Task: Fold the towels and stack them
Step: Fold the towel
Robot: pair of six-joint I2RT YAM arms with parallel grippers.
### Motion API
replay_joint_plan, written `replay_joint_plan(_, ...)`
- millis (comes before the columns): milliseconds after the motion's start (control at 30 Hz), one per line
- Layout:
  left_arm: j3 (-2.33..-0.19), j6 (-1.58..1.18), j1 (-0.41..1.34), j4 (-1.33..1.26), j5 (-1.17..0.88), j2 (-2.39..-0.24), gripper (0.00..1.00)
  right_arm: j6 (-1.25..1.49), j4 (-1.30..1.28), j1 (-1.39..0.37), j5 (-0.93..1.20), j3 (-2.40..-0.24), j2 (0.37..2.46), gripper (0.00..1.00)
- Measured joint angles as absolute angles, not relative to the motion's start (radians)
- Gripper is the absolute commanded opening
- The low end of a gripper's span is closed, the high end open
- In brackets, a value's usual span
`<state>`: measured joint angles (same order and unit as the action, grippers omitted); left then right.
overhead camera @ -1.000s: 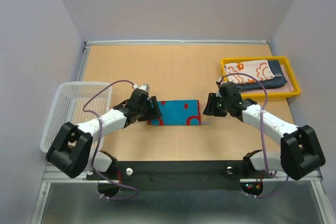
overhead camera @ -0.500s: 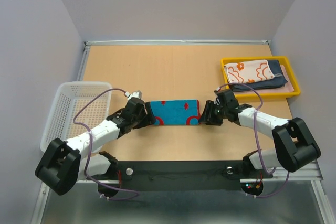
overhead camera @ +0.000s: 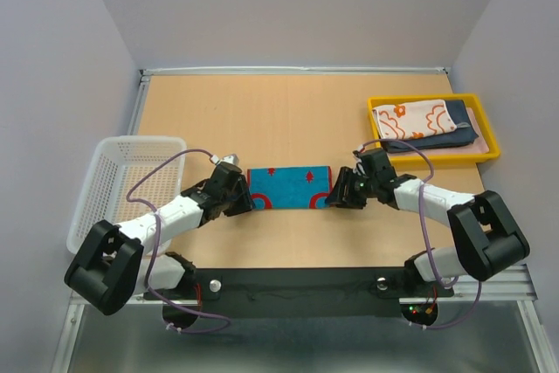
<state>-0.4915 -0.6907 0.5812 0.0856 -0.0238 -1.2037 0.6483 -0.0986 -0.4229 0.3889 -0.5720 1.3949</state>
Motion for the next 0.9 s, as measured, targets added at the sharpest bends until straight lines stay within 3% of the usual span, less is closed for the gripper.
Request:
replay_joint_plan(167,-0.492,-0.690,0.581,0.099,-0.034,-1.178,0.39,0.656,-0.088,-0.423,0.411,-0.565,1.400,0.48)
replay_joint_plan(600,-0.492,-0.689,0.581,0.102,-0.049,-1.175,0.26,0.663,-0.080,-0.423,0.423,-0.558,1.402,0.10)
replay_joint_plan(900,-0.504,-0.685,0.581,0.115,-0.049,-1.174,0.23,0.667,-0.078,-0.423,0.428,-0.558,1.391,0.06)
